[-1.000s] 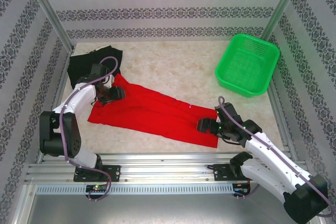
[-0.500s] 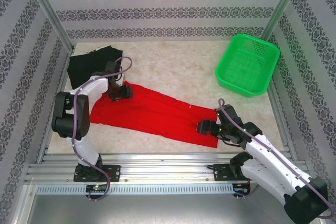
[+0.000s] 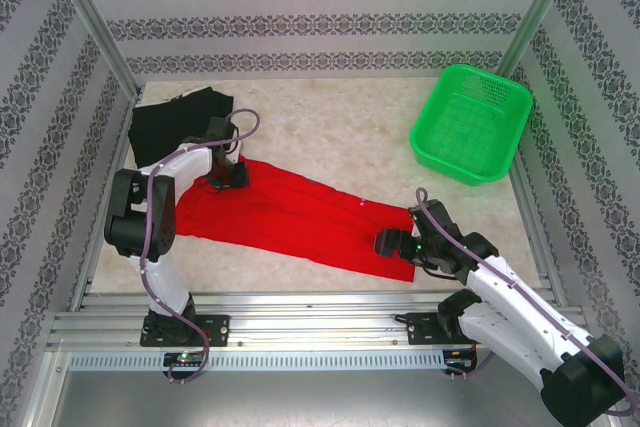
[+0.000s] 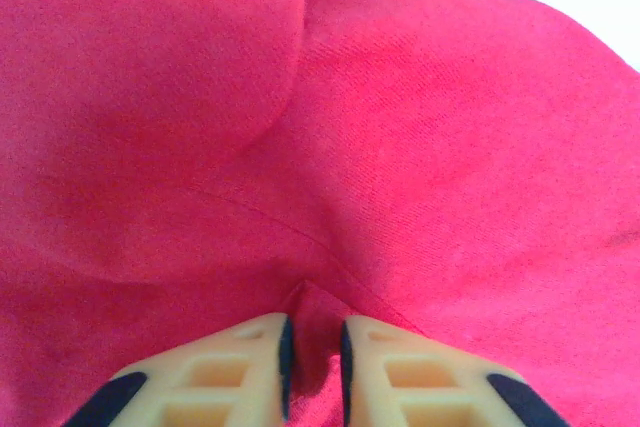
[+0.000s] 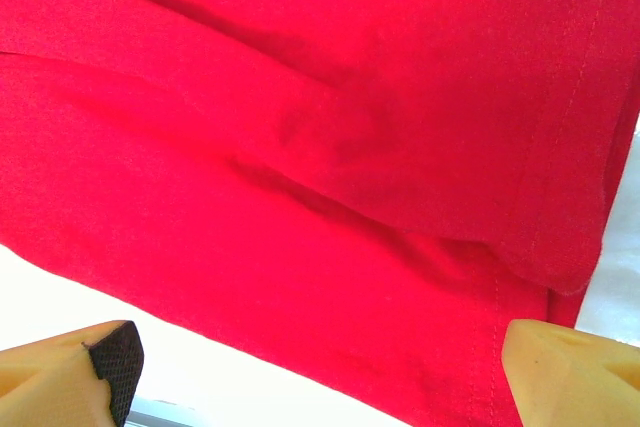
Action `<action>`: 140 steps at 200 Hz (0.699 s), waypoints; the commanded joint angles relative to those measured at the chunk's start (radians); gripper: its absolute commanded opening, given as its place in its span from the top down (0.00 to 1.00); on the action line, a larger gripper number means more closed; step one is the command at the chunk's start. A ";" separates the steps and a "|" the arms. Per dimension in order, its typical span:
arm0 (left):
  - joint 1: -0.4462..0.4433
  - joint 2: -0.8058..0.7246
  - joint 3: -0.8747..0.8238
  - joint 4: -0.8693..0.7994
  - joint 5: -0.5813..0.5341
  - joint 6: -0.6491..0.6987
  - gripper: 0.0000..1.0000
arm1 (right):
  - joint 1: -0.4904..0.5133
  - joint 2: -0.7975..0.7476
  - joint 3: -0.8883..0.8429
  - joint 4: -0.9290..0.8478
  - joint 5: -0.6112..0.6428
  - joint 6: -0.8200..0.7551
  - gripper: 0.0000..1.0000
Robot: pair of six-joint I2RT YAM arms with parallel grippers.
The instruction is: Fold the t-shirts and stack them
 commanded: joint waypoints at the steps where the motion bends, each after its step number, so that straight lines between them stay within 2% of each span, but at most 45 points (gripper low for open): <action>1: -0.012 -0.008 0.013 0.003 0.014 0.026 0.87 | -0.009 0.009 -0.008 0.004 0.010 0.018 0.07; 26: -0.012 -0.055 0.004 -0.012 0.012 0.035 1.00 | -0.014 0.022 -0.012 -0.001 0.018 0.028 0.07; 78: -0.012 -0.225 -0.038 -0.049 0.033 0.039 1.00 | -0.061 0.107 0.004 -0.075 0.061 0.071 0.07; 107: -0.012 -0.293 -0.080 -0.050 0.068 0.035 1.00 | -0.092 0.121 0.011 -0.052 0.067 0.088 0.08; 140: -0.012 -0.331 -0.122 -0.043 0.077 0.039 1.00 | -0.129 0.177 0.014 -0.023 0.053 0.073 0.14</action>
